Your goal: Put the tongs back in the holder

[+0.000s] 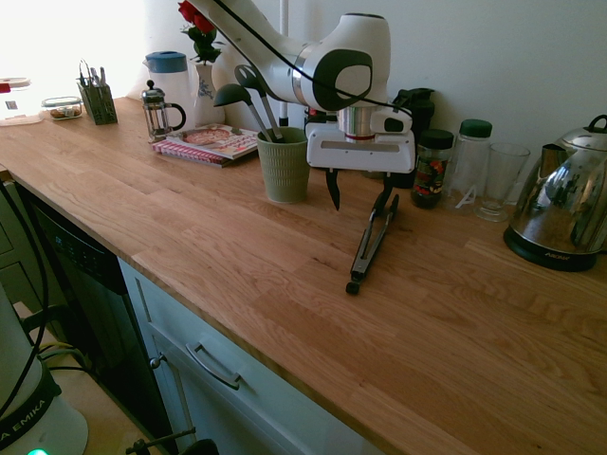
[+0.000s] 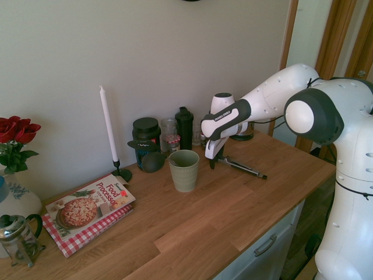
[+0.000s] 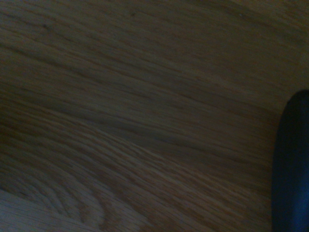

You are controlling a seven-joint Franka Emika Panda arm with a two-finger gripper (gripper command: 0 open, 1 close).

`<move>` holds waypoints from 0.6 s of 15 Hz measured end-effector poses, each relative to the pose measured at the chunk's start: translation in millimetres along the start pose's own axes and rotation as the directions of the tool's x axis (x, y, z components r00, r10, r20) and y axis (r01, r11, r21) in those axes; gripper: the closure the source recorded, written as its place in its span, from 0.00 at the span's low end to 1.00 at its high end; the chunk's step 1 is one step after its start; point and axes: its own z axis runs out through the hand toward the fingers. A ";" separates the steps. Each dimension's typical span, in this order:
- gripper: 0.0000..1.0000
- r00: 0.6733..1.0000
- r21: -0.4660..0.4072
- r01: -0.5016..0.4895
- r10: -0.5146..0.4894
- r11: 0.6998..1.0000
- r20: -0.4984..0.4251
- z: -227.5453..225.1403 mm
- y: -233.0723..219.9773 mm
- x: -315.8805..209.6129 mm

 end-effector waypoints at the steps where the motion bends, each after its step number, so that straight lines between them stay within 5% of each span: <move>1: 1.00 1.000 0.000 -0.001 0.001 1.000 0.001 0.4 0.4 -0.2; 9: 1.00 0.999 -0.013 -0.032 0.032 0.999 0.013 10.3 24.9 -2.0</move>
